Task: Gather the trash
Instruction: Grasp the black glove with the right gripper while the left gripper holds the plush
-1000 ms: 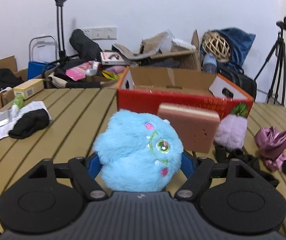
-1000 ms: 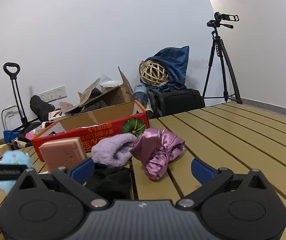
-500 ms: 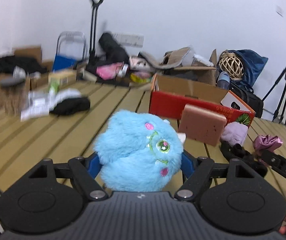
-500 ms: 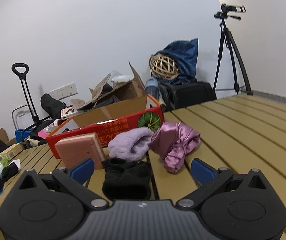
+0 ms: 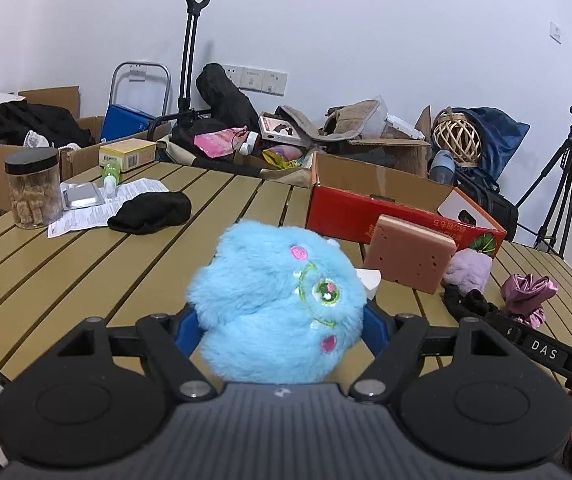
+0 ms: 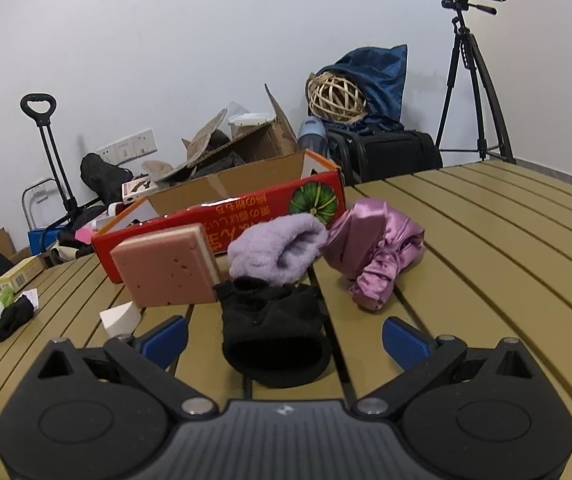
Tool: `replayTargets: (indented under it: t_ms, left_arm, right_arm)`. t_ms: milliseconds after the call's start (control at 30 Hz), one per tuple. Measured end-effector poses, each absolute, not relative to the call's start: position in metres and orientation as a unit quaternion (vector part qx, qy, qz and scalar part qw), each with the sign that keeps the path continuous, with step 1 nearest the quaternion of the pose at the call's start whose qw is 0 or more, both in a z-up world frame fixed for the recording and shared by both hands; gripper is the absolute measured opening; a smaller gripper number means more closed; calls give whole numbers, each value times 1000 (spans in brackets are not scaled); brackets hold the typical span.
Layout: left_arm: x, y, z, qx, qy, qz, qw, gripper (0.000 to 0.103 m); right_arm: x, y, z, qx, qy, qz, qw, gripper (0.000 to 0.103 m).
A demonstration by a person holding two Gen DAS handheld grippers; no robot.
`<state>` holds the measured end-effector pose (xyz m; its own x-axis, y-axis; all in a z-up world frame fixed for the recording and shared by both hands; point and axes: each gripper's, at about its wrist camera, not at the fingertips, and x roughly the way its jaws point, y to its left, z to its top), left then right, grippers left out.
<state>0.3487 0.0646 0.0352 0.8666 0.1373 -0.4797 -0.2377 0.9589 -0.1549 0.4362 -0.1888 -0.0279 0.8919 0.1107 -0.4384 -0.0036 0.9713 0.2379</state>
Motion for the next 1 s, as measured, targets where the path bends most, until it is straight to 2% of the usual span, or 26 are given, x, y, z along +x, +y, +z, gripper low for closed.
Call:
replayTargets:
  t_ms: [267,367,533,667,733,900,1000]
  left_arm:
    - [348,68,34,-110,243,99,959,78]
    - [348,66,34,-108,241,96,960,78]
    - [349,63,32,-104,243,96,960,78]
    - [348,62,32,-101,242,94,960,78]
    - [348,61,32,-101,241,94,961,78]
    - [347,62,32,-100,239,93,961,78]
    - [346,61,33,-101,239,93,961,78]
  right_arm:
    - [440,-185,-28,108,236,33,965,103]
    - [439,-182,-28,100,232,45,967,98]
    - [441,-183,-30,97,241,56,964,58]
    - [441,-182,-31,93,241,66,964,42]
    - [441,-181,-31,91,241,68,964,24]
    - [439,-185,-31,104,234,74,964,8]
    - [435,-187,-30,108,226,72,965,7]
